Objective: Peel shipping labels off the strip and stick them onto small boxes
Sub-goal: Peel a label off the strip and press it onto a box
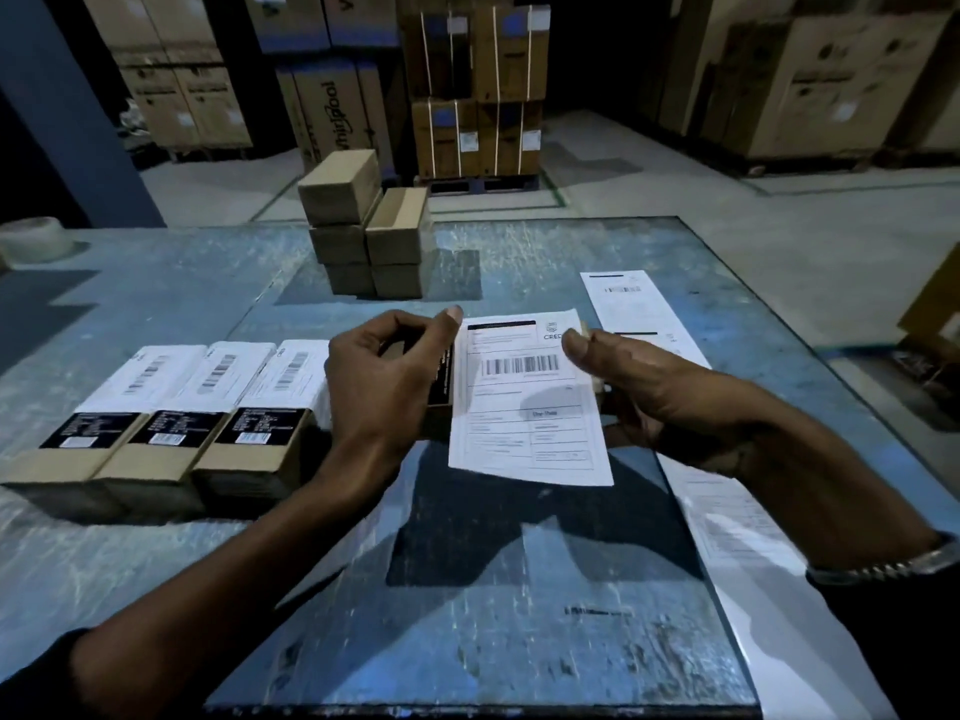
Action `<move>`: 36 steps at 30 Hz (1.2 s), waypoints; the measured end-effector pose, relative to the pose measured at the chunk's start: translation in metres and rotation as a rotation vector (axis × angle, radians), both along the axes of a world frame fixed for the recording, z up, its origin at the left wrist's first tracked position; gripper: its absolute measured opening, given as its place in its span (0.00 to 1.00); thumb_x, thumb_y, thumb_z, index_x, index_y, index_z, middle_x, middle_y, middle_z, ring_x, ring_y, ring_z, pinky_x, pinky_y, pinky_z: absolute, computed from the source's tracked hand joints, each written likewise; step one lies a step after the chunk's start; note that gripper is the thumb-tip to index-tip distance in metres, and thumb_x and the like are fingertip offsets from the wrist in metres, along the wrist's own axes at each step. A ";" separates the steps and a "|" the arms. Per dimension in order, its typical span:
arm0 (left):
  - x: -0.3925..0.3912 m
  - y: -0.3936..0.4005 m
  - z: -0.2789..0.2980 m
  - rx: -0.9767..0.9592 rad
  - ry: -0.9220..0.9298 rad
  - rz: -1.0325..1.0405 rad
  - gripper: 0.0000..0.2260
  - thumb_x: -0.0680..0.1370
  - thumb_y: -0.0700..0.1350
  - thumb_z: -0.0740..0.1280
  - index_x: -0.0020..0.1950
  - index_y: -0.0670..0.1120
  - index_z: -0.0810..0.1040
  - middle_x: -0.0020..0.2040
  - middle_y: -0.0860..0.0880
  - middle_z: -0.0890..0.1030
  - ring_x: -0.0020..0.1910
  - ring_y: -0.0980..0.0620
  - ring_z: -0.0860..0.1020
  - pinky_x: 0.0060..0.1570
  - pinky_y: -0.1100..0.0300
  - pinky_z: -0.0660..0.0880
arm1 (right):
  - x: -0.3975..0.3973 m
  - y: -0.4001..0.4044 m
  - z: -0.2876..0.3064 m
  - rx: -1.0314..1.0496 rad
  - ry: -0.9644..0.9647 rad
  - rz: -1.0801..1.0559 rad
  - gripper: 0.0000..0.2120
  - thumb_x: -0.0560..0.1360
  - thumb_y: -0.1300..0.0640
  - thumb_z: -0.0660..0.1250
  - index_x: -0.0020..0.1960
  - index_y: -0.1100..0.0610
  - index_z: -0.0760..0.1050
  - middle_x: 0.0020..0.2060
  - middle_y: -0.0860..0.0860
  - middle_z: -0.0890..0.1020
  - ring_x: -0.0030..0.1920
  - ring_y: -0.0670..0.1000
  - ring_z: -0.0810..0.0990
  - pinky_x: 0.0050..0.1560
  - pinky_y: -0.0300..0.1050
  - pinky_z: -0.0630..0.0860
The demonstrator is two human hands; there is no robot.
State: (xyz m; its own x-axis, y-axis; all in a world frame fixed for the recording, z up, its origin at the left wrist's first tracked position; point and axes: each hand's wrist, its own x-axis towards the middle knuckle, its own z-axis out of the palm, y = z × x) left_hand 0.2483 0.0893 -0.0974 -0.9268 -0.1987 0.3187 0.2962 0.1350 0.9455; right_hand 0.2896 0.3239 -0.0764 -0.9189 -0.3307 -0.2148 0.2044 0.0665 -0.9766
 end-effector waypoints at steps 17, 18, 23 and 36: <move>-0.012 0.012 -0.001 0.036 -0.205 -0.393 0.32 0.62 0.47 0.86 0.61 0.42 0.76 0.51 0.45 0.89 0.49 0.44 0.89 0.46 0.47 0.86 | -0.018 -0.008 -0.028 -0.302 0.055 -0.357 0.24 0.79 0.48 0.75 0.71 0.57 0.80 0.63 0.61 0.86 0.64 0.64 0.85 0.71 0.67 0.76; -0.012 0.011 -0.001 0.050 -0.206 -0.392 0.30 0.64 0.46 0.85 0.61 0.41 0.76 0.50 0.45 0.89 0.48 0.44 0.89 0.43 0.51 0.86 | -0.018 -0.009 -0.028 -0.300 0.036 -0.352 0.25 0.79 0.44 0.74 0.71 0.56 0.80 0.63 0.61 0.86 0.64 0.65 0.85 0.72 0.67 0.75; -0.010 0.011 -0.003 0.128 -0.231 -0.351 0.24 0.71 0.47 0.82 0.60 0.40 0.76 0.48 0.44 0.89 0.47 0.44 0.89 0.41 0.56 0.85 | -0.015 -0.015 -0.023 -0.273 0.040 -0.338 0.26 0.79 0.40 0.71 0.71 0.54 0.80 0.62 0.57 0.87 0.63 0.61 0.86 0.72 0.64 0.75; -0.012 0.013 -0.001 0.063 -0.238 -0.300 0.28 0.65 0.63 0.79 0.56 0.48 0.78 0.45 0.51 0.88 0.47 0.48 0.88 0.44 0.49 0.86 | -0.010 -0.019 -0.014 -0.226 0.110 -0.377 0.20 0.84 0.44 0.64 0.71 0.53 0.79 0.61 0.52 0.88 0.62 0.54 0.87 0.69 0.56 0.78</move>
State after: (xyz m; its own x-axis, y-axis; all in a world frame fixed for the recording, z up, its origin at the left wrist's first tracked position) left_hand 0.2368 0.1024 -0.0984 -0.9933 0.0801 0.0837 0.0852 0.0147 0.9963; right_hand 0.2796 0.3045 -0.0901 -0.9975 0.0043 -0.0700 0.0676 -0.2097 -0.9754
